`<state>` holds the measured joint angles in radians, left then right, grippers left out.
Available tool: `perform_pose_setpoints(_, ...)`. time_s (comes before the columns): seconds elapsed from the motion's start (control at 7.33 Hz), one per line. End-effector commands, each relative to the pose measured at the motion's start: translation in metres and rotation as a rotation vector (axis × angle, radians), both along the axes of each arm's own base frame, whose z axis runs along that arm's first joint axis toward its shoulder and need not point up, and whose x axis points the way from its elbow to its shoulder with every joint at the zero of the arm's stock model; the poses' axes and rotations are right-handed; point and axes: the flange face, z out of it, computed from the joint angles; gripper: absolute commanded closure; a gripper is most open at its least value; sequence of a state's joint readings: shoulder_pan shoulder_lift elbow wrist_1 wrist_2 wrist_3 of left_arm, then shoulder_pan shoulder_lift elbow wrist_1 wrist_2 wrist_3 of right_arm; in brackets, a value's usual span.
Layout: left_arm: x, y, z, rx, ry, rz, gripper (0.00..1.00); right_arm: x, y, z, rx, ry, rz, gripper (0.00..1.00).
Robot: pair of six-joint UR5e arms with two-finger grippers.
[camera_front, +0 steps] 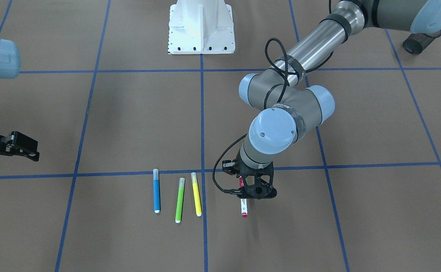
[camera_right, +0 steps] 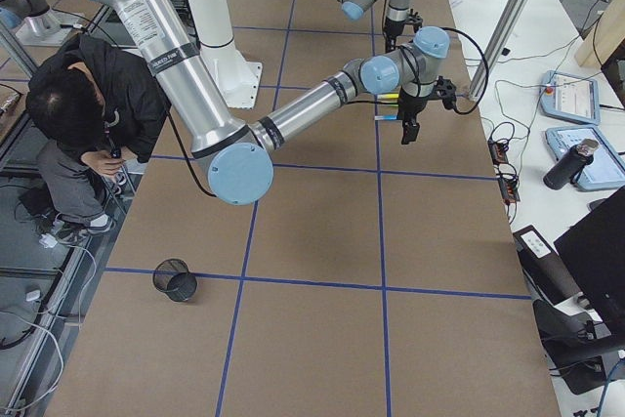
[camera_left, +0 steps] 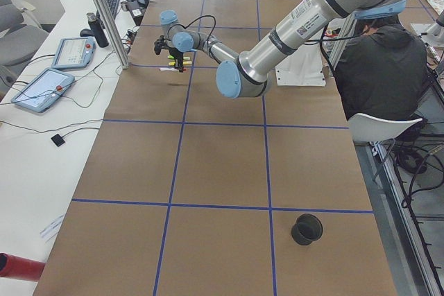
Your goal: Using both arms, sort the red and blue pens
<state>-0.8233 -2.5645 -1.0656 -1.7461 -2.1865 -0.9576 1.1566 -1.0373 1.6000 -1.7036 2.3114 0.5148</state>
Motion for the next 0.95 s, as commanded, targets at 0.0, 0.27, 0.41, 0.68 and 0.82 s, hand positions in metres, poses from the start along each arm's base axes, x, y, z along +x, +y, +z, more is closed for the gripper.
perform_pose_setpoints(0.0,-0.055,0.002,0.013,-0.064,-0.019,-0.032,1.0,-0.066,-0.021,-0.017,-0.003,-0.013,0.063,0.01)
perform_pose_setpoints(0.27,-0.127,-0.004,0.064,-0.134,-0.012,-0.081,1.0,-0.114,-0.025,-0.027,-0.005,0.018,0.113,0.01)
perform_pose_setpoints(0.41,-0.163,-0.011,0.085,-0.16,-0.018,-0.117,1.0,-0.135,-0.037,-0.042,-0.012,0.02,0.104,0.01)
perform_pose_setpoints(0.68,-0.239,-0.02,0.119,-0.235,-0.03,-0.194,1.0,-0.174,-0.028,-0.059,0.005,0.018,0.061,0.02)
perform_pose_setpoints(0.82,-0.261,-0.019,0.129,-0.211,-0.032,-0.189,1.0,-0.198,-0.019,-0.064,0.016,0.029,0.042,0.02)
